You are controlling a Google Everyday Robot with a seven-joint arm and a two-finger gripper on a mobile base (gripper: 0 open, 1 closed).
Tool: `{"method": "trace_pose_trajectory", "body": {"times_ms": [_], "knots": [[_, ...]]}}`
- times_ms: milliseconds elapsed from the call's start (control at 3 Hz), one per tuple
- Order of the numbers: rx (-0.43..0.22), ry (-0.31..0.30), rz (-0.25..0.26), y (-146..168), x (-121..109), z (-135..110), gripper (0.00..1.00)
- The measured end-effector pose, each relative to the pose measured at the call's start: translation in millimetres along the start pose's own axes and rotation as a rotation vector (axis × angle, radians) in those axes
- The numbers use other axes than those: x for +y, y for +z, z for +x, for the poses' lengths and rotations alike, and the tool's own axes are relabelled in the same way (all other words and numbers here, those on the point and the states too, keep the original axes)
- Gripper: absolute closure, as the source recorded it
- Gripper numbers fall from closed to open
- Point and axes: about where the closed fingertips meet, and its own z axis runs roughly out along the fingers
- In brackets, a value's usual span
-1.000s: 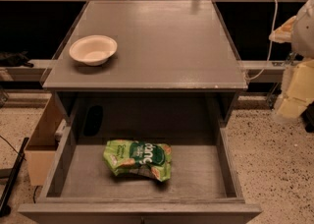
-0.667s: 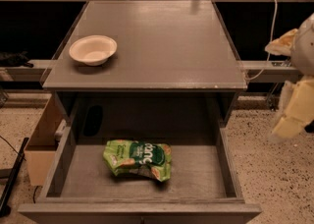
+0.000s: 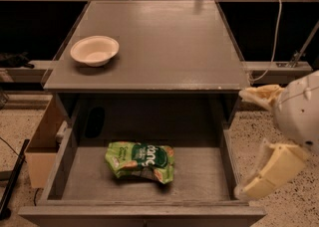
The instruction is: Pick green rice chip bag from top drawer and place on counter
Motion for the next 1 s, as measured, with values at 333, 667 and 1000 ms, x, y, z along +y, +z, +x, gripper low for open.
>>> {"method": "trace_pose_trajectory", "body": {"times_ms": [333,667,1000], "knots": [[-0.151,0.039,-0.044,39,8,-14,0.00],[-0.204,0.094,-0.072,69,24,-10,0.00],[-0.200,0.099,-0.078,71,27,-8,0.00]]}}
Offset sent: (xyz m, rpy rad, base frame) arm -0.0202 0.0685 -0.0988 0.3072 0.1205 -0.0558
